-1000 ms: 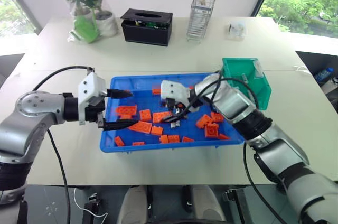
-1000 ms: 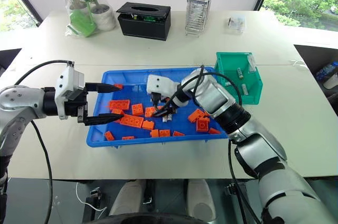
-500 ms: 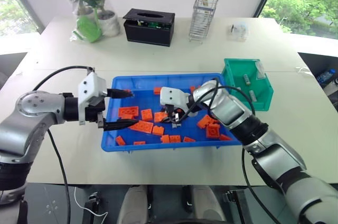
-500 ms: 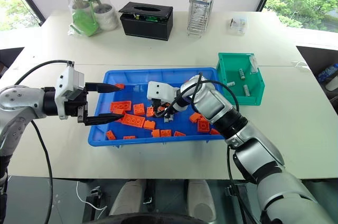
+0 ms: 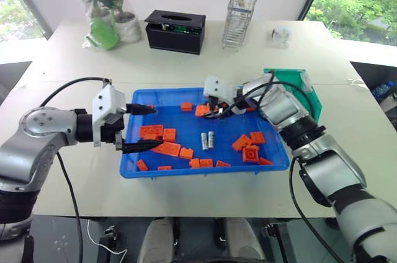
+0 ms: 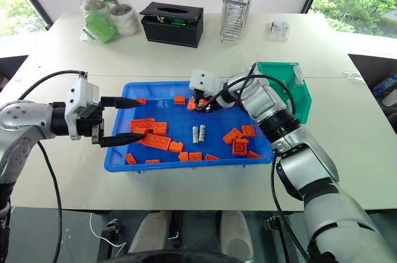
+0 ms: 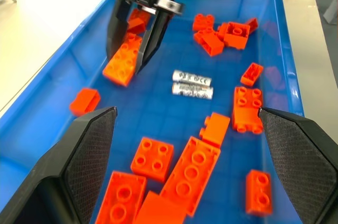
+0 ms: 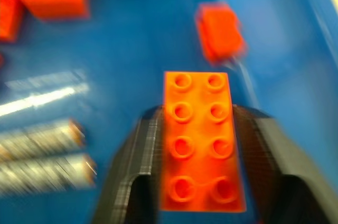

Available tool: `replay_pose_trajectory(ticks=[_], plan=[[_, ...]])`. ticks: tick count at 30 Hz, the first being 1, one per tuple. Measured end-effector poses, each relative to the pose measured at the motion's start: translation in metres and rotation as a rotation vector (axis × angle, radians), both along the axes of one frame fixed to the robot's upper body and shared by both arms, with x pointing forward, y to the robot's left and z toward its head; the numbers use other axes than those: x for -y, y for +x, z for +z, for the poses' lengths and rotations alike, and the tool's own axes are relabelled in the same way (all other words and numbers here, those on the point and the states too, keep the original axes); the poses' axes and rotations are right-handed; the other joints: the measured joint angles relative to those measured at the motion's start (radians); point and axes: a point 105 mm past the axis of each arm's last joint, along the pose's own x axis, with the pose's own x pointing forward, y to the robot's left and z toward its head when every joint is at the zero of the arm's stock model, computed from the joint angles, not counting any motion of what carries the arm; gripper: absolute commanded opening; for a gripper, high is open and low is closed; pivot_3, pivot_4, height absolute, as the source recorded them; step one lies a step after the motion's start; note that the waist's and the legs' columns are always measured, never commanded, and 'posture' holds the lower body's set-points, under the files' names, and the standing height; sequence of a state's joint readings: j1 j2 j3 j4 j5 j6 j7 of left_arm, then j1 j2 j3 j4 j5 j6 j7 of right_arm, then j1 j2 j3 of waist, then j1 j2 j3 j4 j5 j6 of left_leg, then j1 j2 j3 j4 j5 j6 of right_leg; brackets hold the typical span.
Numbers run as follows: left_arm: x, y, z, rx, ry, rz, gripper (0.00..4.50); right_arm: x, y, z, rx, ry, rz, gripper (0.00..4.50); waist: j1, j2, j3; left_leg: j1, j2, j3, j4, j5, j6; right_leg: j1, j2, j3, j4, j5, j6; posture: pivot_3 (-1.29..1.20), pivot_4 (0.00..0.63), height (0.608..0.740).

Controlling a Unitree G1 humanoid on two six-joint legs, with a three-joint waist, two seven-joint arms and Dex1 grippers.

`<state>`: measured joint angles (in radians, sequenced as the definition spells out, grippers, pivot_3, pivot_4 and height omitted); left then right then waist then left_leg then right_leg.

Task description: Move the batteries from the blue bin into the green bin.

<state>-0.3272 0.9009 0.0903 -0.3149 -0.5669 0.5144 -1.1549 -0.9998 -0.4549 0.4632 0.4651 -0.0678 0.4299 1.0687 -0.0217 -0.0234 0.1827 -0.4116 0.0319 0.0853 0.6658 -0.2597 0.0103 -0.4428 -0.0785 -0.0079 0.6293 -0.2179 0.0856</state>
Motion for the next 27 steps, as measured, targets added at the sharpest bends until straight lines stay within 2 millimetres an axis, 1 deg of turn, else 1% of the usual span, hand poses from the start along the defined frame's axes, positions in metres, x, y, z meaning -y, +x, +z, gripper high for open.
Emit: replay_pose_trajectory(ticks=[1, 5, 7, 10, 12, 15, 22, 27], plan=[[0.0, 0.0, 0.0, 0.002, 0.0, 0.0, 4.5, 0.002, 0.001, 0.0, 0.005, -0.004, -0.004, 4.09, -0.001, 0.0, 0.0, 0.0, 0.0, 0.0, 0.0, 0.0, 0.0, 0.0, 0.001, 0.0, 0.0, 0.0, 0.0, 0.0, 0.15, 0.736], [0.001, 0.001, 0.001, 0.004, -0.001, -0.004, 4.5, 0.003, -0.003, -0.004, -0.01, 0.01, -0.001, 4.09, -0.001, 0.0, 0.0, 0.001, 0.001, -0.001, -0.001, 0.0, 0.0, 0.0, 0.003, 0.0, 0.001, 0.0, 0.0, 0.0, 0.15, 0.736], [0.001, 0.003, 0.0, 0.002, 0.0, -0.002, 4.5, -0.001, -0.009, 0.001, -0.017, 0.039, 0.027, 4.09, 0.001, 0.0, 0.0, 0.001, 0.001, -0.001, -0.001, 0.0, 0.0, 0.0, 0.002, 0.0, 0.001, 0.0, 0.0, 0.0, 0.15, 0.736], [0.002, 0.004, -0.001, -0.003, 0.002, -0.005, 4.5, -0.009, -0.022, 0.012, -0.026, 0.079, 0.11, 4.09, 0.003, 0.0, 0.0, 0.001, 0.001, -0.001, 0.0, 0.0, 0.0, 0.0, 0.002, 0.0, 0.001, 0.0, 0.0, 0.0, 0.15, 0.736], [0.002, 0.004, -0.001, -0.003, 0.002, -0.007, 4.5, -0.01, -0.034, 0.015, -0.054, 0.085, 0.173, 4.09, 0.006, 0.0, 0.0, 0.001, 0.001, -0.001, 0.0, 0.0, 0.0, 0.0, 0.001, 0.0, 0.001, 0.0, 0.0, 0.0, 0.15, 0.736], [0.002, 0.004, -0.002, -0.005, 0.002, -0.005, 4.5, -0.011, -0.043, 0.009, -0.093, 0.082, 0.213, 4.09, 0.006, 0.0, 0.0, 0.001, 0.001, -0.001, 0.0, 0.0, 0.0, 0.001, 0.001, 0.0, 0.001, 0.0, 0.0, 0.0, 0.15, 0.736], [0.002, 0.004, -0.002, 0.0, 0.002, -0.004, 4.5, -0.006, -0.057, -0.004, -0.187, 0.069, 0.243, 4.09, 0.006, 0.0, 0.0, 0.001, 0.001, -0.001, 0.0, 0.0, 0.0, 0.0, 0.001, 0.0, 0.001, 0.0, 0.0, 0.0, 0.15, 0.736], [0.002, 0.004, -0.002, 0.003, 0.001, -0.001, 4.5, -0.007, -0.072, -0.016, -0.242, 0.043, 0.277, 4.09, 0.006, 0.0, 0.0, 0.001, 0.001, -0.001, 0.0, 0.0, 0.0, 0.0, 0.001, 0.0, 0.001, 0.0, 0.0, 0.0, 0.15, 0.736]])
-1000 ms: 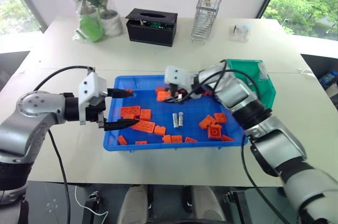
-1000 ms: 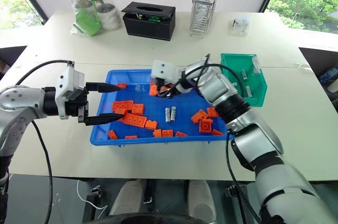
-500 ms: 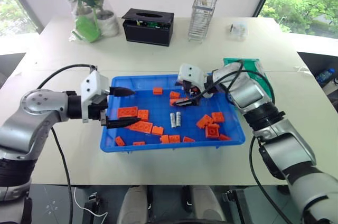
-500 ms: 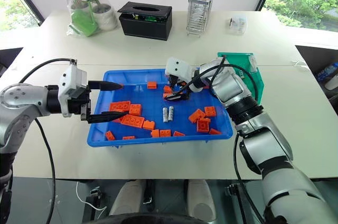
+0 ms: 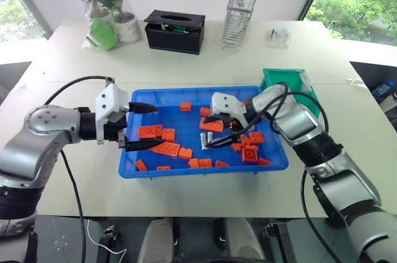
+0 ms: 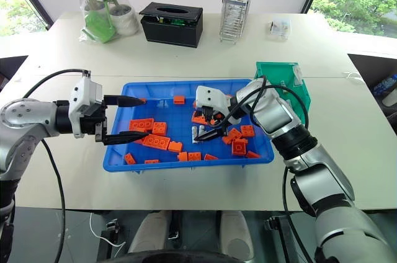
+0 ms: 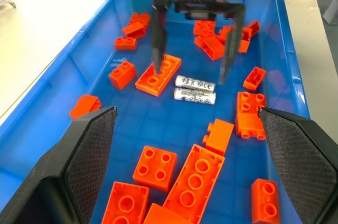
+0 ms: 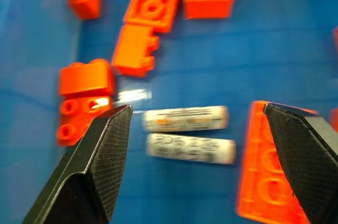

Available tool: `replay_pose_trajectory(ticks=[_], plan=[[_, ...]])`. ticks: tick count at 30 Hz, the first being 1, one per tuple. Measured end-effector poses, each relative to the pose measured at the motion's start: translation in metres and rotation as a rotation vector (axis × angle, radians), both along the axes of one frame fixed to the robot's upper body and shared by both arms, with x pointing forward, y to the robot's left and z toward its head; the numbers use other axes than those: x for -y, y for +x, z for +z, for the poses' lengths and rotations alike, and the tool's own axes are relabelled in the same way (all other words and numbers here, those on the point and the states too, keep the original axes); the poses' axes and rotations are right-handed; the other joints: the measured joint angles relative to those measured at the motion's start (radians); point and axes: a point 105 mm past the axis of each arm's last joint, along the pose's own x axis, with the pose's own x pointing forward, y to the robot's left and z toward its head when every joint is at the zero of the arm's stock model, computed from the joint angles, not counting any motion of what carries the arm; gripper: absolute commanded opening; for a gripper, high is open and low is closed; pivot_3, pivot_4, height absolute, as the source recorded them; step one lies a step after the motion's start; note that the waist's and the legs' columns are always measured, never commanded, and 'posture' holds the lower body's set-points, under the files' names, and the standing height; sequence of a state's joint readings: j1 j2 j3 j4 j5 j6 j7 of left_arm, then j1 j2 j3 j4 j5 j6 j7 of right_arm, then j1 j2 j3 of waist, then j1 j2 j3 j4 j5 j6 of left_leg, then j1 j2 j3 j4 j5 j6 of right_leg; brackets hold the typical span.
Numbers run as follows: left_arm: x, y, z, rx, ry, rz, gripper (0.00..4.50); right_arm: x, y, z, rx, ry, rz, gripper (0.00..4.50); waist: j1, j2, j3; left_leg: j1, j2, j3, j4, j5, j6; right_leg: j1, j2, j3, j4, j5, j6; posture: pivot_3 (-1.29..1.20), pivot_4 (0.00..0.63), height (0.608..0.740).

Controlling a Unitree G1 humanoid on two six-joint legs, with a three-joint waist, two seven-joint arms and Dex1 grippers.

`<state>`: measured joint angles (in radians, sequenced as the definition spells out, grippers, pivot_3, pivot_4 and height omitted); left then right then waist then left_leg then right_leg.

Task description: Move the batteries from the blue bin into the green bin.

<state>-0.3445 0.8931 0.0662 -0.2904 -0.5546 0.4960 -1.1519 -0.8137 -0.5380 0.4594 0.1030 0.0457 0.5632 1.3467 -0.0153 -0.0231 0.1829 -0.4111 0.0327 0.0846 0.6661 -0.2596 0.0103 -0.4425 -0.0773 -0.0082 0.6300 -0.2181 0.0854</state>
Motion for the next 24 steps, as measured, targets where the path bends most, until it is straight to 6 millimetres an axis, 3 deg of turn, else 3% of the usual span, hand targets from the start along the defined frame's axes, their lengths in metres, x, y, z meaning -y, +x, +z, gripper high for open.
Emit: replay_pose_trajectory(ticks=[8, 16, 19, 21, 24], plan=[[-0.001, -0.001, -0.003, -0.011, 0.0, 0.007, 4.5, -0.004, -0.004, -0.004, -0.001, 0.001, -0.01, 4.09, 0.0, 0.0, 0.0, 0.0, 0.0, 0.0, 0.0, 0.0, 0.0, 0.0, 0.0, 0.0, 0.0, 0.0, -0.001, 0.0, 0.15, 0.736], [-0.001, -0.001, -0.003, -0.008, -0.001, 0.006, 4.5, -0.007, 0.001, -0.021, -0.023, -0.027, -0.044, 4.09, 0.0, 0.0, 0.0, 0.0, 0.0, 0.0, 0.0, 0.0, 0.0, 0.0, 0.0, 0.0, 0.0, -0.001, -0.002, 0.0, 0.15, 0.736], [0.0, 0.0, -0.002, -0.003, -0.001, 0.004, 4.5, -0.009, 0.002, -0.022, -0.007, -0.029, -0.032, 3.3, 0.0, 0.0, 0.0, 0.0, 0.0, 0.0, 0.0, 0.0, 0.0, 0.0, 0.0, 0.0, 0.0, -0.001, -0.001, 0.0, 0.15, 0.736], [0.0, 0.0, -0.002, -0.003, -0.001, 0.004, 4.5, -0.009, 0.002, -0.022, -0.004, -0.031, -0.033, 2.24, 0.0, 0.0, 0.0, 0.0, 0.0, 0.0, 0.0, 0.0, 0.0, 0.0, 0.0, 0.0, 0.0, -0.001, -0.001, 0.0, 0.15, 0.736], [0.0, 0.0, -0.002, -0.003, -0.002, 0.003, 4.5, -0.01, 0.0, -0.018, -0.016, -0.01, -0.043, 2.21, 0.0, 0.0, 0.0, 0.0, 0.0, 0.0, 0.0, 0.0, 0.0, 0.0, 0.0, 0.0, 0.0, 0.0, -0.001, 0.0, 0.15, 0.736]])
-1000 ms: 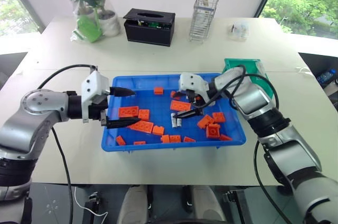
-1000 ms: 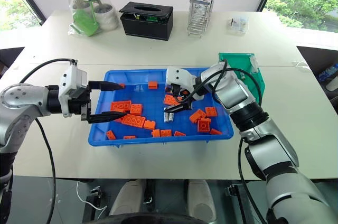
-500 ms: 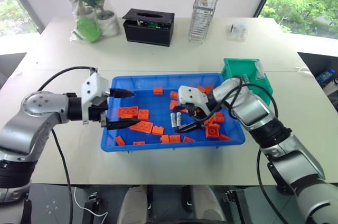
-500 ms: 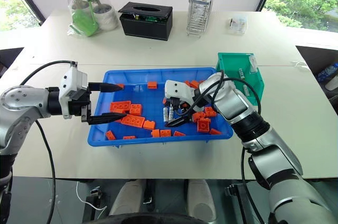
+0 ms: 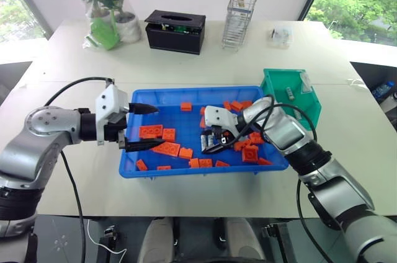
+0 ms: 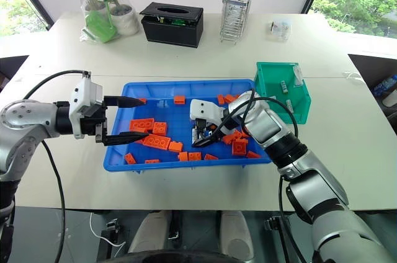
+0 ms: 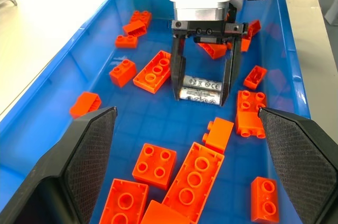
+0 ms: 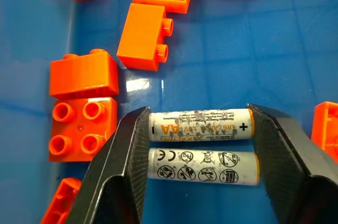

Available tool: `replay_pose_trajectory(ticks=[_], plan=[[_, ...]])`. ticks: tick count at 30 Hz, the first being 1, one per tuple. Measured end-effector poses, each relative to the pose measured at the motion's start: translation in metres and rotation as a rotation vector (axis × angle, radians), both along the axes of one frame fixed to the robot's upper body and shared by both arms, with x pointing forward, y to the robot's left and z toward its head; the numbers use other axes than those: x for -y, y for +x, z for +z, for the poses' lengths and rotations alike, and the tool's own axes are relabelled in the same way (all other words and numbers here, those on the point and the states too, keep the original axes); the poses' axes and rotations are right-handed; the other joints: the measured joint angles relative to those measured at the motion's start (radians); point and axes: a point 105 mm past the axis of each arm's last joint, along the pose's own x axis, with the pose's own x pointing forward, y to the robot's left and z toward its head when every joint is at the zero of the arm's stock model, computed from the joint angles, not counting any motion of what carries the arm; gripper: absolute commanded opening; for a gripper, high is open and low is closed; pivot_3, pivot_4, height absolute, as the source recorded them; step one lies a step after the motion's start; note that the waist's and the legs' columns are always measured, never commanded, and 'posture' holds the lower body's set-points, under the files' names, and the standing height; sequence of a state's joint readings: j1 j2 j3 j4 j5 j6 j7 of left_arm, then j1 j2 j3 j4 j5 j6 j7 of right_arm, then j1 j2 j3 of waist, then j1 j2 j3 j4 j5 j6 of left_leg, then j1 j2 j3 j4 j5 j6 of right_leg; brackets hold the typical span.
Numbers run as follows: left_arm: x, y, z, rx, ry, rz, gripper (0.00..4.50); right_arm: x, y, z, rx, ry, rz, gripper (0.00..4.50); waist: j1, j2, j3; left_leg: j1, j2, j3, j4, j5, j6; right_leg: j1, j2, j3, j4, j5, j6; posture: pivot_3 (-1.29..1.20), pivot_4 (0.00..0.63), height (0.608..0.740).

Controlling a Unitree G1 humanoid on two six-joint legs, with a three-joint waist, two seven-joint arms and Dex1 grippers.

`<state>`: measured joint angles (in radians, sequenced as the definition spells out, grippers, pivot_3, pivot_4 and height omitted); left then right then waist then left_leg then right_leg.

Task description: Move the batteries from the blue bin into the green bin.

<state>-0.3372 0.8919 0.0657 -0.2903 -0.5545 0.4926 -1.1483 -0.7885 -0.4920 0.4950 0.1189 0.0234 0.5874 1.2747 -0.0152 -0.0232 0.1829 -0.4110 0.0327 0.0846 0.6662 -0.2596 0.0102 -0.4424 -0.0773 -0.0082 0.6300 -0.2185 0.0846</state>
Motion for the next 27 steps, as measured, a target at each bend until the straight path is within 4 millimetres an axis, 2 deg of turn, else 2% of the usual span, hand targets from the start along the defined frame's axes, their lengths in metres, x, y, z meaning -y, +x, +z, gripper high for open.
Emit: replay_pose_trajectory(ticks=[3, 4, 7, 9, 12, 15, 18, 20, 22, 24, 27], plan=[[0.0, 0.0, 0.0, 0.0, 0.0, -0.001, 4.5, 0.0, -0.002, 0.023, 0.004, 0.08, -0.03, 2.21, 0.001, 0.0, 0.0, 0.0, 0.0, -0.001, 0.0, 0.0, 0.0, 0.0, 0.0, 0.0, 0.0, 0.001, 0.001, 0.0, 0.15, 0.736], [0.001, 0.0, 0.0, 0.0, -0.001, -0.002, 4.5, 0.005, -0.002, 0.034, 0.013, 0.104, -0.049, 2.21, 0.003, 0.0, 0.0, 0.0, 0.0, -0.002, 0.0, 0.0, 0.0, 0.0, -0.001, 0.0, 0.0, 0.001, 0.001, 0.0, 0.15, 0.736], [0.001, 0.0, -0.001, -0.001, -0.002, -0.003, 4.5, 0.033, 0.004, 0.068, 0.062, 0.156, -0.15, 2.21, 0.007, 0.0, 0.0, 0.0, 0.0, -0.002, 0.0, 0.0, 0.0, 0.001, -0.002, 0.0, -0.001, -0.001, -0.001, 0.0, 0.15, 0.736], [0.001, 0.001, -0.001, -0.002, -0.01, -0.006, 4.5, 0.047, 0.006, 0.082, 0.084, 0.18, -0.207, 2.21, 0.004, 0.0, 0.0, 0.0, -0.001, -0.002, 0.0, 0.0, 0.0, 0.001, -0.002, 0.0, -0.001, -0.001, -0.001, 0.0, 0.15, 0.736], [0.006, 0.003, 0.0, 0.007, -0.022, -0.023, 4.5, 0.063, 0.003, 0.079, 0.081, 0.152, -0.245, 2.21, 0.003, 0.0, 0.0, 0.0, -0.001, -0.002, 0.0, 0.0, 0.0, 0.001, -0.002, 0.0, -0.001, -0.001, -0.001, 0.0, 0.15, 0.736], [0.007, 0.004, 0.002, 0.017, -0.017, -0.025, 4.5, 0.086, 0.006, 0.071, 0.082, 0.11, -0.317, 2.21, 0.002, 0.0, 0.0, 0.0, -0.001, -0.001, 0.0, 0.0, 0.0, 0.0, -0.002, 0.0, -0.001, -0.001, -0.001, 0.0, 0.15, 0.736], [0.008, 0.006, 0.002, 0.018, -0.012, -0.027, 4.5, 0.12, 0.022, 0.084, 0.14, 0.121, -0.449, 2.21, 0.002, 0.0, 0.0, 0.0, -0.001, 0.0, 0.0, 0.0, 0.0, 0.0, -0.002, 0.0, -0.001, -0.001, -0.001, 0.0, 0.15, 0.736], [0.008, 0.006, 0.0, 0.013, -0.01, -0.03, 4.5, 0.155, 0.035, 0.098, 0.2, 0.126, -0.58, 2.21, 0.002, 0.0, 0.0, 0.0, -0.001, 0.001, 0.0, 0.0, 0.0, 0.0, -0.002, 0.0, -0.002, -0.001, -0.002, 0.0, 0.15, 0.736], [0.008, 0.006, 0.0, 0.012, -0.01, -0.03, 4.5, 0.18, 0.04, 0.107, 0.244, 0.122, -0.667, 2.21, 0.003, 0.0, 0.0, 0.0, -0.001, 0.001, 0.0, 0.0, 0.0, 0.0, -0.002, 0.0, -0.002, -0.001, -0.002, 0.0, 0.15, 0.736], [0.008, 0.006, 0.0, 0.013, -0.009, -0.03, 4.5, 0.191, 0.042, 0.107, 0.254, 0.123, -0.7, 2.21, 0.002, 0.0, 0.0, 0.0, -0.001, 0.001, 0.0, 0.0, 0.0, 0.0, -0.002, 0.0, -0.002, -0.001, -0.001, 0.0, 0.15, 0.736], [0.008, 0.005, 0.0, 0.013, -0.009, -0.034, 4.5, 0.202, 0.043, 0.092, 0.237, 0.096, -0.727, 2.21, -0.003, 0.0, 0.0, 0.0, -0.001, 0.001, 0.0, 0.0, 0.0, 0.0, -0.001, 0.0, -0.002, -0.001, -0.001, 0.0, 0.15, 0.736]])
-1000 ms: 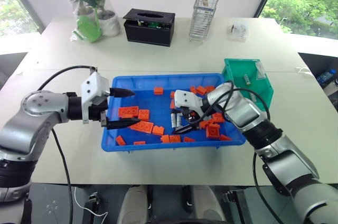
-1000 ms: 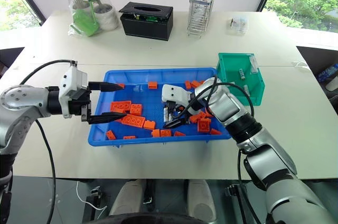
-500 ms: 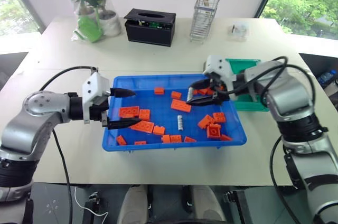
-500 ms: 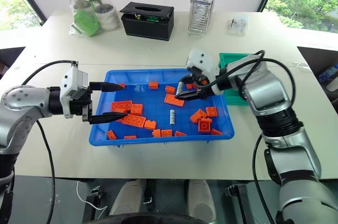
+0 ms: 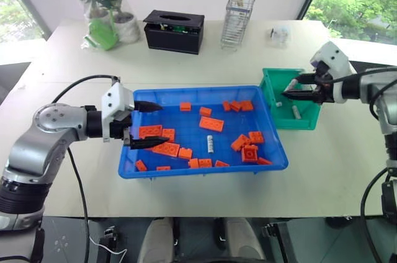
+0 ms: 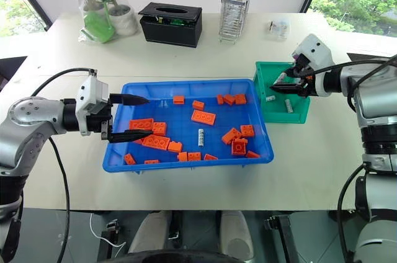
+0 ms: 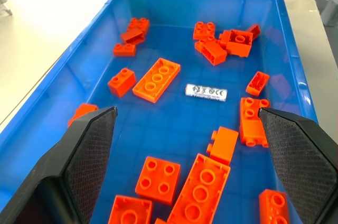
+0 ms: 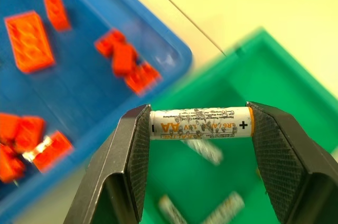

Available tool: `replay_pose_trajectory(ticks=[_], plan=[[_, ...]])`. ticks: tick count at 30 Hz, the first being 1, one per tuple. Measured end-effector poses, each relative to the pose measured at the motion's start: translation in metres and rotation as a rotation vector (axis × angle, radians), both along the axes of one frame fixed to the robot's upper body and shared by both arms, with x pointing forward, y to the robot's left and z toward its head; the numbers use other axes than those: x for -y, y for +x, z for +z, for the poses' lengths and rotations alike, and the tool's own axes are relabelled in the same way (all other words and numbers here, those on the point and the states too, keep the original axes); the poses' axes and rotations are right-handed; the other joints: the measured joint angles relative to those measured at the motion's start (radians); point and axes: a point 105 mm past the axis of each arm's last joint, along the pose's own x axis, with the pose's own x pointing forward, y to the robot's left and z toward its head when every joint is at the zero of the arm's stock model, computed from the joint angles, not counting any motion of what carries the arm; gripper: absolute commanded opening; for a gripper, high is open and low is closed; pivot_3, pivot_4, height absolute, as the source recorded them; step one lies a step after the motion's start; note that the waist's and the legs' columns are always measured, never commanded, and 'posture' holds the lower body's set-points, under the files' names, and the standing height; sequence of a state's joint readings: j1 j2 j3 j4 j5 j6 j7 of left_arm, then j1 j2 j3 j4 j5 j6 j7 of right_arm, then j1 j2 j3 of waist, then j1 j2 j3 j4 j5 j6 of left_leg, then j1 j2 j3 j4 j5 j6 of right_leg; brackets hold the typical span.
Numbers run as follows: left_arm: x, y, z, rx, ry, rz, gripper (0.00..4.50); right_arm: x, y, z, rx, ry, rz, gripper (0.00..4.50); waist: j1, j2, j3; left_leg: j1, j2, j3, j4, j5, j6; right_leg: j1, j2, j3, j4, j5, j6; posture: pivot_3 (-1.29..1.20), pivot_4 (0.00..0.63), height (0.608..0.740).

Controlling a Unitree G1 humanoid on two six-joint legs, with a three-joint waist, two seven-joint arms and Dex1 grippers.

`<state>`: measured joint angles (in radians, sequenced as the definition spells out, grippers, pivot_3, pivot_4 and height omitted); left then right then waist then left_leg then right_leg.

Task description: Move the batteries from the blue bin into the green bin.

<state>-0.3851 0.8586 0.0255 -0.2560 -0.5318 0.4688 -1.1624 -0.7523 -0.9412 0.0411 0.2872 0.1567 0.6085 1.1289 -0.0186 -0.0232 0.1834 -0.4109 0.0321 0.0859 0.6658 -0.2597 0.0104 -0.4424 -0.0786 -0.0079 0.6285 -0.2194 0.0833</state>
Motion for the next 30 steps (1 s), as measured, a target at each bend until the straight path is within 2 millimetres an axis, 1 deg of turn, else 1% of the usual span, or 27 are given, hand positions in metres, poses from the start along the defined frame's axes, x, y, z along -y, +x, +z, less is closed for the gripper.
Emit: replay_pose_trajectory(ticks=[2, 3, 4, 5, 7, 11, 13, 15, 16, 17, 18, 19, 20, 22, 25, 30], plan=[[0.0, 0.0, 0.0, 0.0, 0.0, -0.001, 4.5, 0.008, 0.006, -0.01, -0.01, -0.013, -0.039, 3.25, 0.0, 0.0, 0.0, 0.0, 0.0, 0.0, 0.0, 0.0, 0.0, 0.0, 0.0, 0.0, 0.0, 0.0, 0.0, 0.0, 0.15, 0.736], [0.001, 0.001, 0.001, 0.003, -0.004, -0.003, 4.5, 0.011, 0.009, -0.014, -0.008, -0.026, -0.06, 3.66, 0.0, 0.0, 0.0, 0.0, 0.0, 0.0, 0.0, 0.0, 0.0, 0.0, 0.0, 0.0, 0.0, 0.0, 0.0, 0.0, 0.15, 0.736], [0.002, 0.001, 0.002, 0.006, -0.006, -0.005, 4.5, 0.015, 0.013, -0.018, -0.007, -0.043, -0.08, 4.17, 0.001, 0.0, 0.0, 0.0, 0.0, 0.0, 0.0, 0.0, 0.0, 0.0, 0.0, 0.0, 0.0, 0.0, 0.0, 0.0, 0.15, 0.736], [0.002, 0.001, 0.002, 0.007, -0.006, -0.005, 4.5, 0.017, 0.016, -0.02, 0.0, -0.054, -0.093, 4.47, 0.001, 0.0, 0.0, 0.0, 0.0, 0.001, 0.001, 0.0, 0.0, 0.0, 0.0, 0.0, 0.0, 0.0, 0.0, 0.0, 0.15, 0.736], [0.002, 0.001, 0.002, 0.007, -0.006, -0.005, 4.5, 0.013, 0.021, -0.018, 0.02, -0.056, -0.084, 4.47, -0.001, 0.0, 0.0, 0.0, 0.0, 0.0, 0.0, 0.0, 0.0, 0.0, 0.0, 0.001, 0.0, 0.0, 0.0, 0.0, 0.15, 0.736], [0.002, 0.002, 0.002, 0.008, -0.006, -0.002, 4.5, -0.017, 0.024, -0.001, 0.057, 0.011, 0.019, 4.47, -0.002, 0.001, 0.0, 0.0, 0.0, -0.001, 0.0, 0.0, 0.0, 0.0, 0.001, 0.001, 0.001, 0.001, 0.003, 0.0, 0.15, 0.736], [0.001, 0.001, 0.002, 0.006, -0.005, -0.002, 4.5, -0.048, 0.017, 0.009, 0.056, 0.079, 0.127, 4.47, -0.002, 0.001, 0.0, 0.0, 0.001, -0.002, 0.0, 0.0, 0.0, 0.0, 0.001, 0.001, 0.001, 0.002, 0.003, 0.0, 0.15, 0.736], [0.001, 0.001, 0.002, 0.007, -0.005, -0.002, 4.5, -0.092, 0.0, 0.018, 0.044, 0.142, 0.301, 4.47, -0.001, 0.001, 0.0, 0.0, 0.001, -0.003, 0.0, 0.0, 0.0, -0.001, 0.001, 0.0, 0.001, 0.002, 0.003, 0.0, 0.15, 0.736], [0.001, 0.001, 0.002, 0.007, -0.004, -0.001, 4.5, -0.111, -0.011, 0.019, 0.029, 0.157, 0.379, 4.47, 0.002, 0.001, 0.0, 0.0, 0.001, -0.004, 0.0, 0.0, 0.0, 0.0, 0.001, 0.0, 0.002, 0.002, 0.003, 0.0, 0.15, 0.736], [0.001, 0.001, 0.002, 0.006, -0.004, -0.001, 4.5, -0.128, -0.022, 0.016, 0.012, 0.164, 0.452, 4.47, 0.003, 0.0, 0.0, 0.0, 0.001, -0.004, 0.0, 0.0, 0.0, 0.0, 0.001, 0.0, 0.002, 0.002, 0.003, 0.0, 0.15, 0.736], [0.001, 0.002, 0.002, 0.006, -0.004, -0.001, 4.5, -0.146, -0.034, 0.009, -0.021, 0.166, 0.532, 4.47, 0.006, 0.0, 0.0, 0.0, 0.001, -0.005, 0.0, 0.0, 0.0, 0.0, 0.001, 0.0, 0.001, 0.002, 0.003, 0.0, 0.15, 0.736], [0.001, 0.002, 0.002, 0.006, -0.004, 0.0, 4.5, -0.16, -0.044, -0.001, -0.052, 0.161, 0.591, 4.47, 0.009, 0.0, 0.0, 0.0, 0.001, -0.005, 0.001, 0.0, 0.0, 0.001, 0.0, -0.001, 0.001, 0.002, 0.003, 0.0, 0.15, 0.736], [0.001, 0.002, 0.002, 0.006, -0.004, 0.001, 4.5, -0.168, -0.051, -0.011, -0.089, 0.155, 0.628, 4.47, 0.012, 0.0, 0.0, 0.0, 0.0, -0.005, 0.001, 0.0, 0.0, 0.001, -0.001, -0.001, 0.001, 0.001, 0.002, 0.0, 0.15, 0.736], [0.001, 0.002, 0.002, 0.005, -0.004, 0.003, 4.5, -0.176, -0.057, -0.025, -0.134, 0.145, 0.653, 4.47, 0.013, 0.0, 0.0, -0.001, 0.0, -0.004, 0.003, 0.0, 0.0, 0.002, -0.002, 0.0, 0.0, 0.0, 0.0, 0.0, 0.15, 0.736], [0.001, 0.002, 0.002, 0.004, -0.003, 0.007, 4.5, -0.181, -0.059, -0.042, -0.154, 0.084, 0.672, 4.47, 0.008, 0.0, 0.0, -0.001, -0.001, -0.003, 0.003, 0.0, 0.0, 0.002, -0.003, 0.0, 0.0, 0.0, 0.0, 0.0, 0.15, 0.736], [-0.001, -0.002, 0.002, 0.012, 0.007, 0.012, 4.5, -0.177, -0.051, -0.071, -0.199, 0.022, 0.646, 4.47, 0.005, 0.0, 0.0, 0.0, 0.0, -0.003, 0.001, 0.0, 0.0, 0.001, 0.0, 0.0, 0.001, 0.001, 0.001, 0.0, 0.15, 0.736]])
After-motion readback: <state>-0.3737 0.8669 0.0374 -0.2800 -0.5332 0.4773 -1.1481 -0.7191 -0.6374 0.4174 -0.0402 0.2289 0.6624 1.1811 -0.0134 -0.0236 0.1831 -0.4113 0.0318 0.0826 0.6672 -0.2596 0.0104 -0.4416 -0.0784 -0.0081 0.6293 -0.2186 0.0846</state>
